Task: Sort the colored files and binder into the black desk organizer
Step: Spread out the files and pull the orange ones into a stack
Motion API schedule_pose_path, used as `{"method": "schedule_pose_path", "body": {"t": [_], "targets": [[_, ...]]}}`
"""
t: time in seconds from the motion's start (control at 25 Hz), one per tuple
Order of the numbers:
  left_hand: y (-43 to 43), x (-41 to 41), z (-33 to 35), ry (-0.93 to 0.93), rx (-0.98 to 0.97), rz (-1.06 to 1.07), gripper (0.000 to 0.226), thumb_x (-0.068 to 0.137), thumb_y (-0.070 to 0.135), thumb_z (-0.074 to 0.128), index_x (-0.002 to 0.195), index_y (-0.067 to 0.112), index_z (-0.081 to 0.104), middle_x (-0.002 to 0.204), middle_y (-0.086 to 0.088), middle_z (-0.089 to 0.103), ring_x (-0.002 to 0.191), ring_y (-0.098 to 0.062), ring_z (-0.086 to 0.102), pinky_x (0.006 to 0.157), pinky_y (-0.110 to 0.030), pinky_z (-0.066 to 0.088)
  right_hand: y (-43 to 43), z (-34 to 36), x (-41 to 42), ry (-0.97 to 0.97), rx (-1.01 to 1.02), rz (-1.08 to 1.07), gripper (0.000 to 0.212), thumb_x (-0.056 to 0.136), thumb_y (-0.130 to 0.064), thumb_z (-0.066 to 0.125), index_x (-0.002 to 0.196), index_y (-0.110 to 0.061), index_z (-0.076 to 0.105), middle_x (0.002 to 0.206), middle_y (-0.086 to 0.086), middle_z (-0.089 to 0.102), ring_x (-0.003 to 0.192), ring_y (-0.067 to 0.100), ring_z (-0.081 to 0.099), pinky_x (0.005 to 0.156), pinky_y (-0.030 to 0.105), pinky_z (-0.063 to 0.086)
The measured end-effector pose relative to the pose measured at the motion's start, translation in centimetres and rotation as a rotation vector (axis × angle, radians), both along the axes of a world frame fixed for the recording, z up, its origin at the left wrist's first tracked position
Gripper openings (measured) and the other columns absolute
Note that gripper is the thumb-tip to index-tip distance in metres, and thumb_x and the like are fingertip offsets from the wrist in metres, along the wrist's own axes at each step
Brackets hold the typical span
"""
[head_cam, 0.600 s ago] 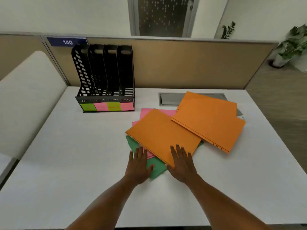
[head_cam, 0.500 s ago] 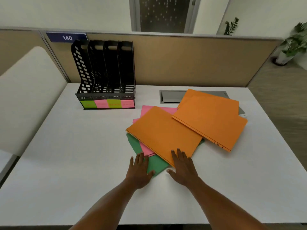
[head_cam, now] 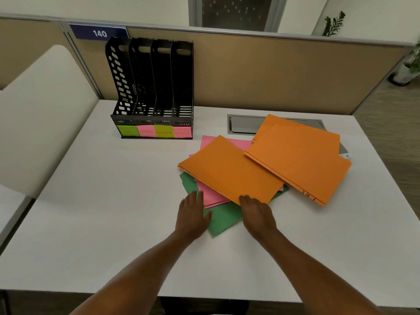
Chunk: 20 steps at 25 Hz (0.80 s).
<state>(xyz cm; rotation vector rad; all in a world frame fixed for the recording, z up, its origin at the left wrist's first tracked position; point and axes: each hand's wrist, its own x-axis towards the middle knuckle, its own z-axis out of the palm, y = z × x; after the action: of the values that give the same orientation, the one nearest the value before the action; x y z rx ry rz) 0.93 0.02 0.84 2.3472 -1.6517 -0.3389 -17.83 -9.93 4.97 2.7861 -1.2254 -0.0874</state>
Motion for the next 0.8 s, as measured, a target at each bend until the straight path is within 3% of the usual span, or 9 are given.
{"method": "schedule_pose_path", "body": {"t": [0.16, 0.28, 0.36, 0.4, 0.48, 0.52, 0.68, 0.8], "targets": [[-4.5, 3.6, 5.6, -0.081, -0.190, -0.008, 0.090, 0.084, 0.043, 0.067, 0.154, 0.006, 0.024, 0.156, -0.022, 0.029, 0.145, -0.039, 0.028, 0.116, -0.053, 0.027, -0.8, 7.8, 2.4, -0.241, -0.088, 0.073, 0.034, 0.075, 0.009, 0.066, 0.105, -0.006, 0.073, 0.082, 0.013, 0.074, 0.059, 0.030, 0.068, 0.047, 0.034, 0.053], [-7.0, 6.3, 9.7, -0.098, -0.322, -0.070, 0.076, 0.086, 0.035, 0.069, 0.149, 0.008, 0.037, 0.153, -0.016, 0.039, 0.144, -0.035, 0.031, 0.117, -0.054, 0.025, -1.9, 14.4, 4.3, -0.452, -0.139, 0.181, 0.035, 0.078, 0.005, 0.065, 0.109, -0.008, 0.074, 0.086, 0.012, 0.075, 0.063, 0.031, 0.069, 0.050, 0.036, 0.055], [-7.8, 8.0, 12.2, -0.064, -0.475, -0.127, 0.044, 0.086, 0.024, 0.069, 0.126, 0.008, 0.060, 0.134, -0.015, 0.058, 0.129, -0.036, 0.049, 0.105, -0.049, 0.037, -2.4, 18.1, 5.3, -0.535, -0.123, 0.245, 0.032, 0.086, -0.003, 0.059, 0.114, -0.013, 0.072, 0.096, 0.008, 0.075, 0.076, 0.032, 0.069, 0.061, 0.039, 0.056], [-7.8, 8.7, 13.3, -0.001, -0.547, -0.152, 0.027, 0.086, 0.019, 0.068, 0.110, 0.007, 0.067, 0.116, -0.014, 0.067, 0.112, -0.035, 0.059, 0.091, -0.042, 0.042, -2.7, 19.6, 5.8, -0.587, -0.118, 0.264, 0.033, 0.088, -0.006, 0.058, 0.117, -0.015, 0.070, 0.102, 0.006, 0.074, 0.083, 0.031, 0.068, 0.068, 0.039, 0.055], [-7.5, 9.9, 15.2, 0.225, -0.619, -0.125, 0.007, 0.087, 0.014, 0.065, 0.092, 0.008, 0.067, 0.083, -0.008, 0.070, 0.078, -0.030, 0.064, 0.065, -0.033, 0.039, -3.5, 22.0, 6.7, -0.720, -0.151, 0.290, 0.040, 0.088, -0.009, 0.059, 0.127, -0.017, 0.063, 0.115, 0.005, 0.069, 0.098, 0.027, 0.064, 0.082, 0.036, 0.048], [-7.2, 10.4, 15.9, 0.335, -0.641, -0.070, 0.006, 0.088, 0.014, 0.063, 0.090, 0.009, 0.065, 0.077, -0.005, 0.068, 0.070, -0.025, 0.062, 0.059, -0.033, 0.040, -4.0, 22.7, 7.1, -0.790, -0.182, 0.276, 0.045, 0.090, -0.014, 0.061, 0.134, -0.016, 0.057, 0.122, 0.007, 0.065, 0.106, 0.026, 0.060, 0.089, 0.037, 0.046], [-4.6, 12.8, 16.4, 0.614, -0.733, 0.191, 0.007, 0.092, 0.022, 0.063, 0.090, 0.017, 0.059, 0.076, 0.006, 0.063, 0.068, -0.005, 0.058, 0.059, -0.020, 0.046, -5.6, 21.3, 8.6, -1.153, -0.206, -0.071, 0.066, 0.094, -0.037, 0.063, 0.150, -0.014, 0.036, 0.150, 0.009, 0.043, 0.139, 0.024, 0.041, 0.110, 0.038, 0.040], [-2.1, 15.3, 14.4, 0.817, -0.662, 0.372, 0.020, 0.093, 0.033, 0.064, 0.105, 0.016, 0.061, 0.098, -0.001, 0.070, 0.087, -0.016, 0.068, 0.075, -0.036, 0.058, -4.8, 16.1, 10.8, -1.183, 0.186, -0.428, 0.080, 0.092, -0.050, 0.061, 0.154, -0.013, 0.027, 0.158, 0.011, 0.034, 0.145, 0.028, 0.034, 0.113, 0.044, 0.037]]}}
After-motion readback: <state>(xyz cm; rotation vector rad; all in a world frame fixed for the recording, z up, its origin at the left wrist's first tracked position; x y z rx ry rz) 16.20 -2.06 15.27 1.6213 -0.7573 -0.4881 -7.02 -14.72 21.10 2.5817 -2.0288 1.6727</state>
